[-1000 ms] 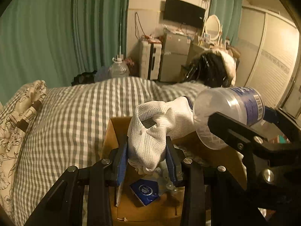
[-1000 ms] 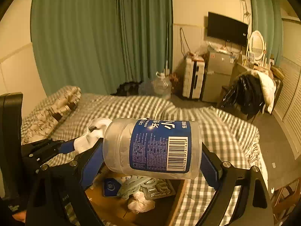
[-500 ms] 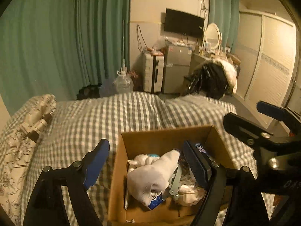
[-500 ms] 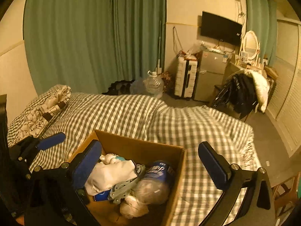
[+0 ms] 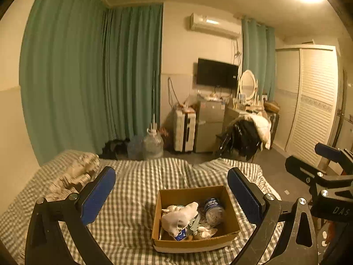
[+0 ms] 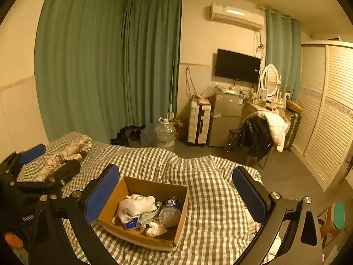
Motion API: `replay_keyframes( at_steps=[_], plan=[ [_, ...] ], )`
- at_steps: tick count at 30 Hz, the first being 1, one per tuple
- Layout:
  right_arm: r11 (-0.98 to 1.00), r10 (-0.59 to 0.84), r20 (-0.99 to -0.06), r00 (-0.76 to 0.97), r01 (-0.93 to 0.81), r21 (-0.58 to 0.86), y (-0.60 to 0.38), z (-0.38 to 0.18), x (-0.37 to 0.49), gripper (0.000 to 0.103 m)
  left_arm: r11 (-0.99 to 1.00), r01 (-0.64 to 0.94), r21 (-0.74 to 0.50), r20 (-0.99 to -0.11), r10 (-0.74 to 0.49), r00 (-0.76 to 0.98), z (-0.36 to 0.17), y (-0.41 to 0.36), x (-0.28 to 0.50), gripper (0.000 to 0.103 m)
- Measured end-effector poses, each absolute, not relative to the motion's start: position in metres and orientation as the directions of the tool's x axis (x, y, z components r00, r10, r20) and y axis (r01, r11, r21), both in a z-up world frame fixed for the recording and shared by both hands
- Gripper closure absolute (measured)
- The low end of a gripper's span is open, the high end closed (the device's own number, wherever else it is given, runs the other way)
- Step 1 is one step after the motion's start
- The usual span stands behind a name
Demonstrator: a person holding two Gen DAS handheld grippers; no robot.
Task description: Organize objects
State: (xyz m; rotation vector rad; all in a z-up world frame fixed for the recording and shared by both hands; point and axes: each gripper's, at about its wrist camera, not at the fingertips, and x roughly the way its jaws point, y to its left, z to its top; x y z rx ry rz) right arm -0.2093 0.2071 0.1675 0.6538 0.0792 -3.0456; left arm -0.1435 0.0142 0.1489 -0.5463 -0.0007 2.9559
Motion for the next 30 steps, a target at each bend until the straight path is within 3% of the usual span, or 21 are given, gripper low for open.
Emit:
replay_keyframes(
  at_steps=[11, 22, 30],
  plan=[
    [-0.999, 0.031, -0.331, -0.943, -0.034, 0.002, 0.224, 0.165, -0.096, 0.0, -0.99, -0.137, 0.02, -0.226, 0.129, -0.966, 0.152, 0.009, -0.04, 0.0],
    [-0.998, 0.051, -0.271, -0.961, -0.039, -0.051, 0.217, 0.074, -0.069, 0.0, -0.997, -0.077, 0.01, -0.232, 0.072, -0.97, 0.054, 0.017, -0.002, 0.0],
    [-0.996, 0.034, -0.359, -0.933, -0.003, -0.086, 0.203, 0.016, -0.089, 0.0, -0.997, -0.067, 0.031, -0.299, 0.055, -0.953, 0.02, 0.028, -0.014, 0.0]
  ],
)
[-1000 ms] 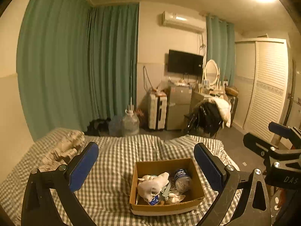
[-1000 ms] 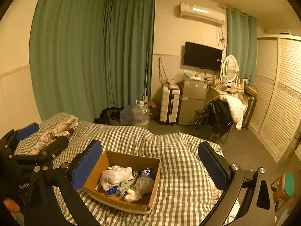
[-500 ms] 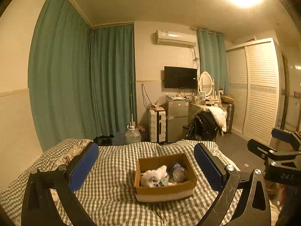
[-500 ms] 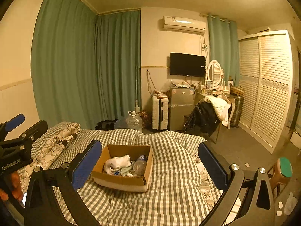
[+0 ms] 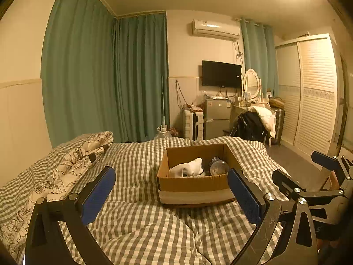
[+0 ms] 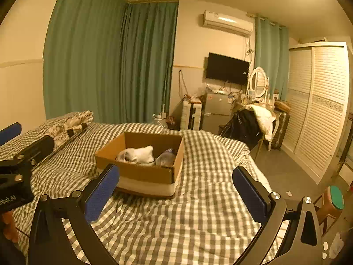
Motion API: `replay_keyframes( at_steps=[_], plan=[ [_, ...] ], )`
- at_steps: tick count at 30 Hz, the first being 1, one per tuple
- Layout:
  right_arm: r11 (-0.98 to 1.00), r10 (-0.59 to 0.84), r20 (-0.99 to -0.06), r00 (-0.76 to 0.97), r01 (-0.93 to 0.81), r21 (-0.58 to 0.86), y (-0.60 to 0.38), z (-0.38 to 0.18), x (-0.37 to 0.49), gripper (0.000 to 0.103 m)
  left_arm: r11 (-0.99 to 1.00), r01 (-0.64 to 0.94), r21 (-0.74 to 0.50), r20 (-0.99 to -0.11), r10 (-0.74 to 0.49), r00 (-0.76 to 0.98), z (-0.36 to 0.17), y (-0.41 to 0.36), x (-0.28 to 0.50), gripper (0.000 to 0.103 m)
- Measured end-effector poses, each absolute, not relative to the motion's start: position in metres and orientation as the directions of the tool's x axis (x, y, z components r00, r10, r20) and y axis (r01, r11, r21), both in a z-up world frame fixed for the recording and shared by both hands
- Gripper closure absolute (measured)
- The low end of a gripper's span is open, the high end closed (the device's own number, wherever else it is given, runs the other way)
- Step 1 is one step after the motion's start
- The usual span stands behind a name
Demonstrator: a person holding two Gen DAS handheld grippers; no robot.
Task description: Organize objects
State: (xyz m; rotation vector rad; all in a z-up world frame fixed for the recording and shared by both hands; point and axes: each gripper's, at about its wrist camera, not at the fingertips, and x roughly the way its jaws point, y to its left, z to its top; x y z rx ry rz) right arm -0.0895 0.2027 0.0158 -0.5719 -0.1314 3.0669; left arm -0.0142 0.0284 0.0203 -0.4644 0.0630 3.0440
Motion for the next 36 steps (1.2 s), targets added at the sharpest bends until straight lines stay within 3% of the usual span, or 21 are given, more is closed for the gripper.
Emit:
replay_keyframes(
  at_steps=[36],
  plan=[
    [-0.998, 0.05, -0.371, -0.927, -0.034, -0.049, 0.212, 0.019, -0.089, 0.0, -0.999, -0.042, 0.013, -0.357, 0.034, -0.934, 0.02, 0.015, -0.019, 0.0]
  ],
)
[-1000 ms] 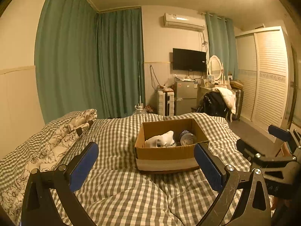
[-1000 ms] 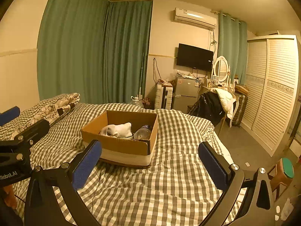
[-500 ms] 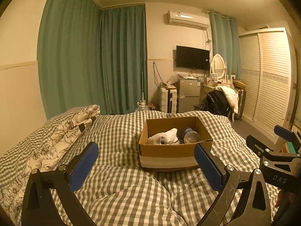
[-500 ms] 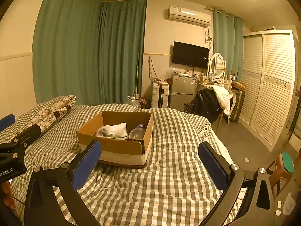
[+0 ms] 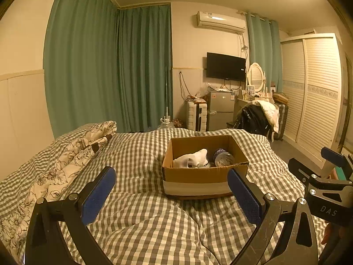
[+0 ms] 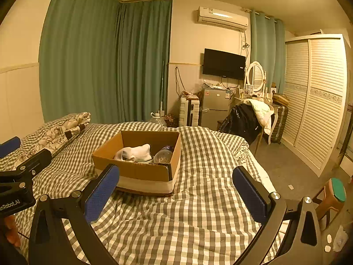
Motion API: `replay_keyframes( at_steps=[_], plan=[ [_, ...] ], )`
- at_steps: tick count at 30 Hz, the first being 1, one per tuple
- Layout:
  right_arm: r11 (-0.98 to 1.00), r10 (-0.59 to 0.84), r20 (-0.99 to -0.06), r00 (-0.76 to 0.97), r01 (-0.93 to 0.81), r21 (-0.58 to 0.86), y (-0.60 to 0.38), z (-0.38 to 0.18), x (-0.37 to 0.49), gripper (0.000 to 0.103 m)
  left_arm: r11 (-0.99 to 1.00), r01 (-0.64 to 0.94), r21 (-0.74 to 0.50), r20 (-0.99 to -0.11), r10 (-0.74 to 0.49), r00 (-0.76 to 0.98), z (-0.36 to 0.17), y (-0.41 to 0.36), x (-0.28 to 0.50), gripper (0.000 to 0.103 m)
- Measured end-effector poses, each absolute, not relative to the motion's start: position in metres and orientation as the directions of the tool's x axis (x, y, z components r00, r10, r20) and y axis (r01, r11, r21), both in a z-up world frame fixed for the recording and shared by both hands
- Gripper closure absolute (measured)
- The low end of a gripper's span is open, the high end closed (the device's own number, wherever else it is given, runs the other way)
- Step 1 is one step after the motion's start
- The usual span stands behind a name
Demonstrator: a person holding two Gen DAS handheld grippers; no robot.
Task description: Organize objects
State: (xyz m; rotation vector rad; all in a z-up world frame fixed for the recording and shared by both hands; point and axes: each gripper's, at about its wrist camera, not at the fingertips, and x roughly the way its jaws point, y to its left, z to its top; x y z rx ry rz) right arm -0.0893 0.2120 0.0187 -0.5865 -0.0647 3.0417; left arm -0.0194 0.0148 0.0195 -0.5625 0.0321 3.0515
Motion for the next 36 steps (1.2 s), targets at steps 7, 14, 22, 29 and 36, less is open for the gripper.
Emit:
replay_keyframes(
  at_steps=[7, 14, 22, 29, 36],
  plan=[
    [-0.998, 0.048, -0.368, -0.929, -0.033, -0.045, 0.2107, 0.0195, -0.0872, 0.0, -0.999, -0.045, 0.02, -0.349, 0.035, -0.936, 0.0198, 0.0147, -0.0175, 0.0],
    [-0.998, 0.044, -0.373, -0.927, -0.028, -0.047, 0.209, 0.0195, -0.0861, 0.0, -0.999, -0.049, 0.013, -0.357, 0.041, -0.933, 0.0206, 0.0147, -0.0182, 0.0],
    [-0.998, 0.043, -0.375, -0.926, -0.026, -0.05, 0.2071, 0.0188, -0.0854, 0.0, -0.999, -0.05, 0.017, -0.355, 0.04, -0.934, 0.0203, 0.0154, -0.0175, 0.0],
    [-0.998, 0.043, -0.38, -0.924, -0.026, -0.05, 0.2073, 0.0173, -0.0846, 0.0, -0.999, -0.043, 0.01, -0.355, 0.037, -0.934, 0.0186, 0.0131, -0.017, 0.0],
    [-0.998, 0.043, -0.382, -0.923, -0.026, -0.051, 0.208, 0.0174, -0.0848, 0.0, -0.999, -0.039, 0.015, -0.353, 0.032, -0.935, 0.0181, 0.0135, -0.0156, 0.0]
  ],
)
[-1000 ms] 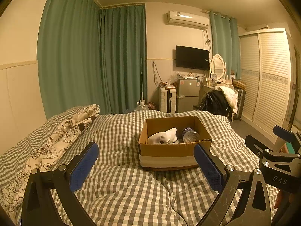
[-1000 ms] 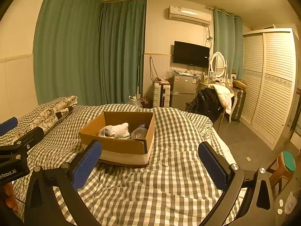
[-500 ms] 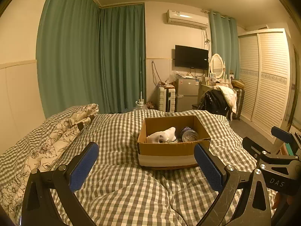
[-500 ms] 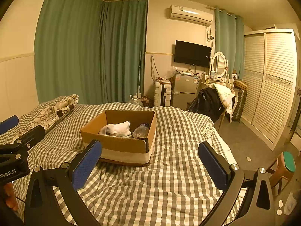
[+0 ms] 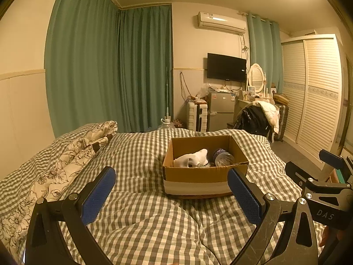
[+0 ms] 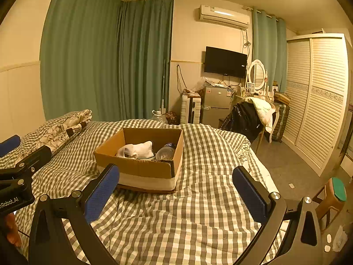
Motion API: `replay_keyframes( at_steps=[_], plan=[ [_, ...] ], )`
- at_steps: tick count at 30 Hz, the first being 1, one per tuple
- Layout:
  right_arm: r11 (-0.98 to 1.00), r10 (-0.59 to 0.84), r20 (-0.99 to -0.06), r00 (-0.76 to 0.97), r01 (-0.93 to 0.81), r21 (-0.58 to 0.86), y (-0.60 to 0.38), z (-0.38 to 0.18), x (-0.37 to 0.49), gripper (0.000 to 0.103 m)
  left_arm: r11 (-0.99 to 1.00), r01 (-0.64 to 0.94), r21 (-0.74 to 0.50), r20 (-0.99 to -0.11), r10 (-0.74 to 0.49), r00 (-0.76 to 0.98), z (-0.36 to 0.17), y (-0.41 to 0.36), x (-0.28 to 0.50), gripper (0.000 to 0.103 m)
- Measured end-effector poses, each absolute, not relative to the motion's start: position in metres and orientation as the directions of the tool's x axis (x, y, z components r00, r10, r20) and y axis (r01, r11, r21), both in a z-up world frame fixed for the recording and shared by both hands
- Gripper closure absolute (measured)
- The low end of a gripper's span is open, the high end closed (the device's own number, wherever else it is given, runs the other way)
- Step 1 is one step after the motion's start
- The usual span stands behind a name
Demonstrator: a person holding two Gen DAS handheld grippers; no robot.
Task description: Organize objects
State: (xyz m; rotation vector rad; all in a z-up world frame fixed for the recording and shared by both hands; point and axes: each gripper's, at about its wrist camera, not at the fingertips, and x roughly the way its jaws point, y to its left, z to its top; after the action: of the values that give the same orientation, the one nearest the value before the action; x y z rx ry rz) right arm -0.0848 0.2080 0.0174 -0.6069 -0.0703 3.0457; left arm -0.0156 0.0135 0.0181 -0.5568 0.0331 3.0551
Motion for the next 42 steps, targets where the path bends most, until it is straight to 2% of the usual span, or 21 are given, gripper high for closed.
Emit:
replay_keyframes(
  at_steps=[42],
  plan=[
    [-0.998, 0.031, -0.402, -0.915, -0.008, -0.06, 0.2053, 0.0119, -0.0867, 0.0, -0.999, -0.04, 0.013, -0.37, 0.032, -0.928, 0.0134, 0.0127, -0.0157, 0.0]
  ],
)
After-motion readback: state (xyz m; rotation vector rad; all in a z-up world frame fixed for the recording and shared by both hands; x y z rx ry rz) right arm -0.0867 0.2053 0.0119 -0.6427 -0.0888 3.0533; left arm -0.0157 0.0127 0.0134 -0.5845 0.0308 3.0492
